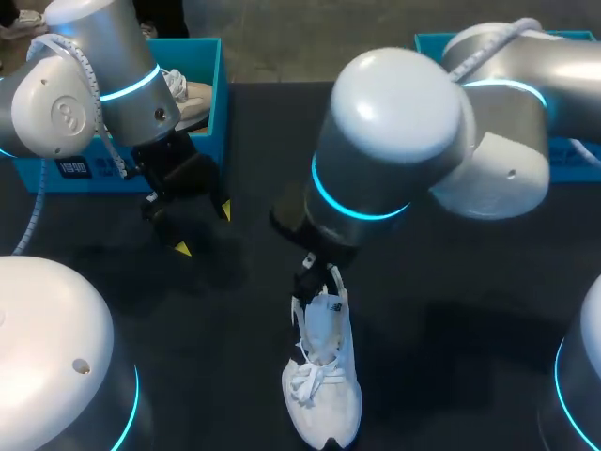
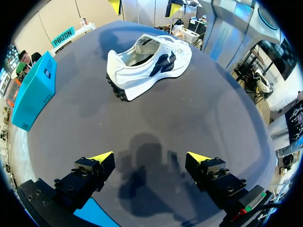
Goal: Take the shoe out of the shoebox, open the shoe tongue, remove and reinsert the insole, then place the shoe into the shoebox
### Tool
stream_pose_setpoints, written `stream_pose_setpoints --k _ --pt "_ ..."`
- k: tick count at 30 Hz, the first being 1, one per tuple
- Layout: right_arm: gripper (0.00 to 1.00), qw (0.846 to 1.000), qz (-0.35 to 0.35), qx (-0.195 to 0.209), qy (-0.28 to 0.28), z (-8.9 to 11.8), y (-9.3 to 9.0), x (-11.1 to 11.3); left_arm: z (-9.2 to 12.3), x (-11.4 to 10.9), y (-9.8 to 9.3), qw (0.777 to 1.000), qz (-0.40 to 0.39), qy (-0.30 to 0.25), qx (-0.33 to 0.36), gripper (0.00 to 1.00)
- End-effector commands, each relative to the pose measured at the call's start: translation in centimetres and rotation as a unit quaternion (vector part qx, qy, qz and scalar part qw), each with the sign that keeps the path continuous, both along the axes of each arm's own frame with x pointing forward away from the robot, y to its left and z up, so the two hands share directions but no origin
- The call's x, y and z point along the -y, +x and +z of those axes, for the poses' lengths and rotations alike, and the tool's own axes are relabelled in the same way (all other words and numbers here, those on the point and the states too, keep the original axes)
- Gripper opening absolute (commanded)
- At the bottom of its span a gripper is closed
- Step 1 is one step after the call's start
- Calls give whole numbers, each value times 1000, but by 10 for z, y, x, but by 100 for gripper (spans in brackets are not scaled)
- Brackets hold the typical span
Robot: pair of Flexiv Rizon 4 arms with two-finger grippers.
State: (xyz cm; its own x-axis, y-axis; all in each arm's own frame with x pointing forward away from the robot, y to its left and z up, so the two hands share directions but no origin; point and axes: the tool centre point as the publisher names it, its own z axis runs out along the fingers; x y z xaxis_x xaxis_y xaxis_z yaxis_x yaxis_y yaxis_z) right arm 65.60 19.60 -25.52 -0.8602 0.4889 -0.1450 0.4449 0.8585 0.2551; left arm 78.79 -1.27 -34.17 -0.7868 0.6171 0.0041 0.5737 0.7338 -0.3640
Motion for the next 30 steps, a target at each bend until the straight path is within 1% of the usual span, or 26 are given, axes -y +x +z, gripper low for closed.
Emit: stream_pose_setpoints --k 1,2,4,5,7,9,12,14,18,19,21,22,24,26,27,30 --pt "100 991 66 -96 60 -5 8 9 0 0 0 1000 0 1 1 100" --pt "100 993 64 -93 30 -6 13 5 0 0 0 1000 0 1 1 100" --pt "100 992 95 -80 1 -6 20 0 0 0 0 1000 0 1 1 100" --pt "100 993 86 -81 -23 -6 24 -3 0 0 0 1000 0 1 1 100" --pt "100 991 112 -69 -36 -7 29 -4 0 0 0 1000 0 1 1 100" --pt "100 990 110 -62 -64 -9 33 -7 0 0 0 1000 0 1 1 100" --pt "100 988 115 -48 -85 -15 39 -8 0 0 0 1000 0 1 1 100" --pt "100 988 126 -39 -79 -19 42 -8 0 0 0 1000 0 1 1 100" --pt "100 988 124 -28 -92 -31 51 -4 0 0 0 1000 0 1 1 100" --pt "100 988 130 -23 -83 -34 52 -3 0 0 0 1000 0 1 1 100" --pt "100 986 138 -19 -96 -40 56 -3 0 0 0 1000 0 1 1 100" --pt "100 985 143 -16 -94 -42 57 -3 0 0 0 1000 0 1 1 100" --pt "100 982 150 -18 -111 -47 61 -6 0 0 0 1000 0 1 1 100" --pt "100 979 167 -16 -111 -50 66 -7 0 0 0 1000 0 1 1 100" --pt "100 978 171 -20 -120 -53 69 -7 0 0 0 1000 0 1 1 100" --pt "100 974 192 -32 -120 -63 76 -5 0 0 0 1000 0 1 1 100"
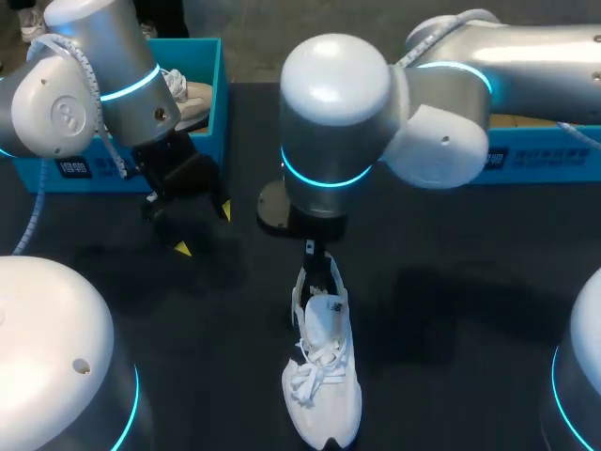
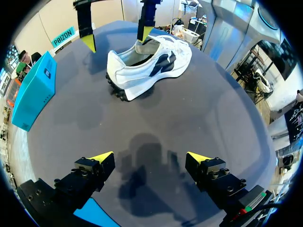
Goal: Take the shoe out of the shoebox, open the shoe tongue, remove and reinsert the insole, then place the shoe into the shoebox
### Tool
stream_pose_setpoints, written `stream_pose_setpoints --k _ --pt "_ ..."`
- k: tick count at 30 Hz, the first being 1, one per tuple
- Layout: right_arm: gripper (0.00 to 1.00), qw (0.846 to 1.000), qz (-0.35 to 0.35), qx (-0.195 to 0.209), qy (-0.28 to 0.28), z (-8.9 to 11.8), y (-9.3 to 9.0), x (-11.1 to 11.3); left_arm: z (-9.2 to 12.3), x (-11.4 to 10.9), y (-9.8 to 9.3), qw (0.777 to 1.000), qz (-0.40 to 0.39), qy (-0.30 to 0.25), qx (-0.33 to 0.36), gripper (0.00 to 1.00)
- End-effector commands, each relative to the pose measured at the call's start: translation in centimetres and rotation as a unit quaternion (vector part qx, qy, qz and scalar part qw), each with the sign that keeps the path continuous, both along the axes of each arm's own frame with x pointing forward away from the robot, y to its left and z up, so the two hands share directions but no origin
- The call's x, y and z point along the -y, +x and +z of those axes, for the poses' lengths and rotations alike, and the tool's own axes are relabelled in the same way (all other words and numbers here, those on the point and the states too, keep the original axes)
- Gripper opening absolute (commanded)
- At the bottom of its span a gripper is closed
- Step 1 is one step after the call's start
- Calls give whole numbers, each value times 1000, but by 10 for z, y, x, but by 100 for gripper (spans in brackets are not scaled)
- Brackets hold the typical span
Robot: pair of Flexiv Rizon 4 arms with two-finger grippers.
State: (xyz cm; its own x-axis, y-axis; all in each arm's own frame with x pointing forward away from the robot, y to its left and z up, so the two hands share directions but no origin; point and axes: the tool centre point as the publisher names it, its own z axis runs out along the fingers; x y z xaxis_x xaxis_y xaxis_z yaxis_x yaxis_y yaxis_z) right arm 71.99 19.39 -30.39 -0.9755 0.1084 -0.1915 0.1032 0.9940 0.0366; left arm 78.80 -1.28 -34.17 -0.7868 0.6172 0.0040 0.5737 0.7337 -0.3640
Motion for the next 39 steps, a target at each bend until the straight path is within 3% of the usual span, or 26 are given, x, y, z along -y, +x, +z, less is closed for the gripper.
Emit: stream_pose_setpoints --k 1,10,15,20,32,35,37,38,39 --pt "100 1000 12 -24 -10 -18 14 -6 0 0 0 1000 0 1 1 100" --pt "100 999 22 -45 -9 -43 27 2 0 0 0 1000 0 1 1 100" --pt "100 998 28 -55 17 -54 27 12 0 0 0 1000 0 1 1 100" --pt "100 997 24 -68 7 -65 28 16 0 0 0 1000 0 1 1 100" --pt "100 997 23 -76 10 -75 30 9 0 0 0 1000 0 1 1 100" --pt "93 996 22 -81 8 -80 31 9 0 0 0 1000 0 1 1 100" --pt "59 996 21 -82 9 -80 31 8 0 0 0 1000 0 1 1 100" --pt "51 996 20 -82 8 -80 31 8 0 0 0 1000 0 1 1 100" --pt "49 996 19 -81 8 -80 30 9 0 0 0 1000 0 1 1 100"
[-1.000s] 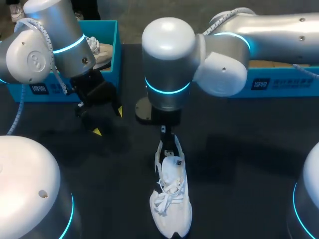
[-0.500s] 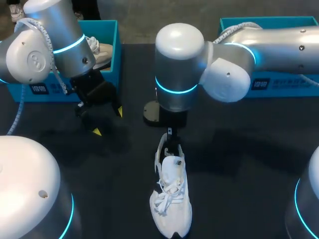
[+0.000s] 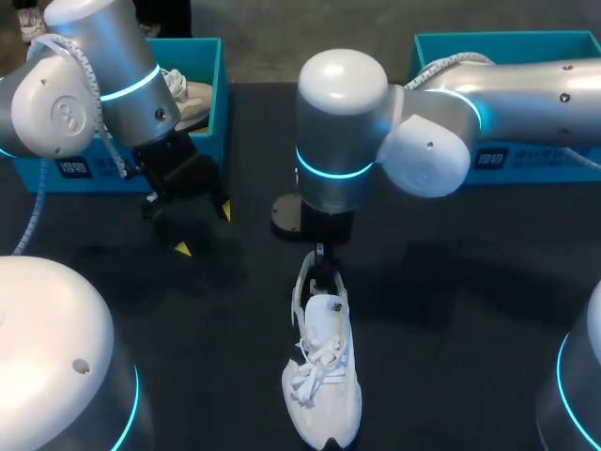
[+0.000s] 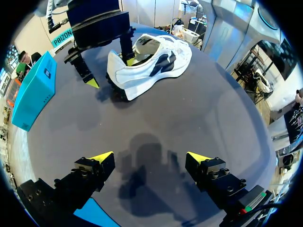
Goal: Take the shoe out of the shoebox, open the shoe tongue, remove and reinsert the insole, then place the shoe into the shoebox
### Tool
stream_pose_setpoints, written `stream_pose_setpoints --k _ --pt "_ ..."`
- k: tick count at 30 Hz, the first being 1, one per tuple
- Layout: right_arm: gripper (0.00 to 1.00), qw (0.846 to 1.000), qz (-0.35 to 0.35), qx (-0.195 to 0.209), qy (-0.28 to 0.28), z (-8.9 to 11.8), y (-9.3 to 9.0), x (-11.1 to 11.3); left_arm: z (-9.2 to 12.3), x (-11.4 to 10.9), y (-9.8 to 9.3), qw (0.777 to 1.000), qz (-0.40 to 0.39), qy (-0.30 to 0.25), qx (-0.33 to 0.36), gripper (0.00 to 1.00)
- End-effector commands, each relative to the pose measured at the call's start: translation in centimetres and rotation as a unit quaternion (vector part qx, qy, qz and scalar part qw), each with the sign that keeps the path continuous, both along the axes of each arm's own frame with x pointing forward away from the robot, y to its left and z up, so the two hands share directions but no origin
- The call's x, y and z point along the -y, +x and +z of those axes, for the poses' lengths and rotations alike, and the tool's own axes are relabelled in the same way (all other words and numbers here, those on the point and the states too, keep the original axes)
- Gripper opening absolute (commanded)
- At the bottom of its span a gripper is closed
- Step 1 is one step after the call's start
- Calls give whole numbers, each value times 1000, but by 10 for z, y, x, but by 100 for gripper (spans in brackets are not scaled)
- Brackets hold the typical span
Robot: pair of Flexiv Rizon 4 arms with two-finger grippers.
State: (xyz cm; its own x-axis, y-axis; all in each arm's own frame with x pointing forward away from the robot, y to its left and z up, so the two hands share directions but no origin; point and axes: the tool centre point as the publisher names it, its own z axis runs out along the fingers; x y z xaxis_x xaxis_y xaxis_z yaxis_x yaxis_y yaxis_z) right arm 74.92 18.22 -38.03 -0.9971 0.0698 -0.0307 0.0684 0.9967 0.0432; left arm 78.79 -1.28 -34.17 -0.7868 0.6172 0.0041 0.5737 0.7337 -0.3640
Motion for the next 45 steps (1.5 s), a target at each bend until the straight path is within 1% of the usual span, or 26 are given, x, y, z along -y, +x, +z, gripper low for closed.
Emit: stream_pose_setpoints --k 1,4,8,9,11,12,13,16,18,21,23,26,30,34,36,45 --pt "48 1000 -2 -1 -2 -3 0 -2 0 0 0 1000 0 1 1 100" --pt "45 1000 -6 4 -2 1 -1 -2 0 0 0 1000 0 1 1 100" --pt "39 1000 -8 3 -2 -1 1 -1 0 0 0 1000 0 1 1 100" --pt "37 1000 -9 2 -2 -2 0 -1 0 0 0 1000 0 1 1 100" --pt "29 1000 -10 2 -2 -2 0 -1 0 0 0 1000 0 1 1 100" --pt "19 1000 -11 2 -2 -2 -1 -1 0 0 0 1000 0 1 1 100" --pt "0 1000 -12 3 -2 -2 -1 -1 0 0 0 1000 0 1 1 100" --pt "0 1000 -16 4 -1 0 -3 0 0 0 0 1000 0 1 1 100" --pt "0 1000 -25 7 6 8 -2 2 0 0 0 1000 0 1 1 100" --pt "0 999 -41 17 11 24 4 12 0 0 0 1000 0 1 1 100" --pt "0 998 -53 28 3 38 9 17 0 0 0 1000 0 1 1 100" --pt "0 998 -52 46 14 63 23 29 0 0 0 1000 0 1 1 100" --pt "0 995 -61 76 -10 95 42 44 0 0 0 1000 0 1 1 100" --pt "0 992 -48 111 -26 129 57 54 0 0 0 1000 0 1 1 100" --pt "0 991 -34 124 -22 144 64 58 0 0 0 1000 0 1 1 100" --pt "0 991 -34 124 -22 144 64 58 0 0 0 1000 0 1 1 100"
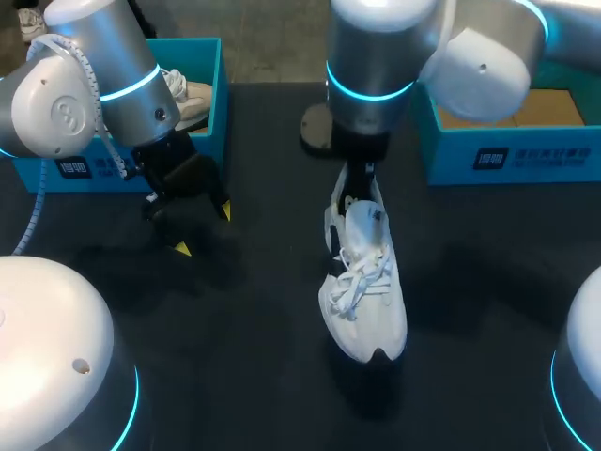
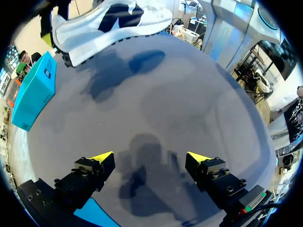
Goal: Take the shoe out of the shoebox, open the shoe tongue, remove and reinsert the insole, then place the shoe into the shoebox
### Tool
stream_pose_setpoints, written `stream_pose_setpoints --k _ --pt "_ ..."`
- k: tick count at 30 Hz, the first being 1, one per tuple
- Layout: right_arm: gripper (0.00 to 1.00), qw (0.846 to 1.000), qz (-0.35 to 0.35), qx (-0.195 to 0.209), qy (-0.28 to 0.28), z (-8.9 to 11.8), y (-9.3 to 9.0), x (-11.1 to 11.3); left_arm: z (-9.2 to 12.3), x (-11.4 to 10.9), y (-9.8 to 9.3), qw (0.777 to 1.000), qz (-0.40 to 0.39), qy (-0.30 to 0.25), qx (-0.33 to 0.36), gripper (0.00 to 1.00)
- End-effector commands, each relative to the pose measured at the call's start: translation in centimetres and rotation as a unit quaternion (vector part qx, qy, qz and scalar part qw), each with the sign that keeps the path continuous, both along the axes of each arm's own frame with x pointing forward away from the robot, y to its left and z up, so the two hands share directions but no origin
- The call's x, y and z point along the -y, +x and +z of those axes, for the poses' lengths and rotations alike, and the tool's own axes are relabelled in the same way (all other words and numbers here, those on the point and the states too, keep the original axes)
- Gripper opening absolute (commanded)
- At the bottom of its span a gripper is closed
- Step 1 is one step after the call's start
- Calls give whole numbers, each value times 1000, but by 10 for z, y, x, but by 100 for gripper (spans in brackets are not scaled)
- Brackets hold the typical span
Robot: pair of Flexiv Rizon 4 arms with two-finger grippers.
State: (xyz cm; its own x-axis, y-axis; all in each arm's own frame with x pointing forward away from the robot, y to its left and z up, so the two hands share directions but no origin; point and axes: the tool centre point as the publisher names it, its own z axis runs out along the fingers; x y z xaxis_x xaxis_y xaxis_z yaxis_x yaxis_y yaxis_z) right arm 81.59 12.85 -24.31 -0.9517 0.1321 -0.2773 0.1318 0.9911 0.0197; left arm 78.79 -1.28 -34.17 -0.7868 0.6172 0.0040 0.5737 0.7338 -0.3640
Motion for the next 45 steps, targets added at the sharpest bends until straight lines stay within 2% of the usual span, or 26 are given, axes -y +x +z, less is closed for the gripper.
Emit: stream_pose_setpoints --k 1,8,12,18,22,26,30,34,37,45 --pt "0 1000 2 1 2 7 -3 4 0 0 0 1000 0 1 1 100" --pt "0 1000 -3 1 -9 4 -2 5 0 0 0 1000 0 1 1 100" --pt "0 1000 -8 2 -8 22 14 31 0 0 0 1000 0 1 1 100" --pt "0 999 -7 33 -22 62 38 79 0 0 0 1000 0 1 1 100" --pt "0 998 9 42 -50 84 54 108 0 0 0 1000 0 1 1 100" --pt "0 997 7 39 -70 98 76 138 0 0 0 1000 0 1 1 100" --pt "0 995 44 36 -83 110 100 163 0 0 0 1000 0 1 1 100" --pt "0 994 69 46 -65 119 124 183 0 0 0 1000 0 1 1 100" --pt "0 995 68 45 -65 120 136 190 0 0 0 1000 0 1 1 100" --pt "0 995 68 45 -65 120 136 190 0 0 0 1000 0 1 1 100"
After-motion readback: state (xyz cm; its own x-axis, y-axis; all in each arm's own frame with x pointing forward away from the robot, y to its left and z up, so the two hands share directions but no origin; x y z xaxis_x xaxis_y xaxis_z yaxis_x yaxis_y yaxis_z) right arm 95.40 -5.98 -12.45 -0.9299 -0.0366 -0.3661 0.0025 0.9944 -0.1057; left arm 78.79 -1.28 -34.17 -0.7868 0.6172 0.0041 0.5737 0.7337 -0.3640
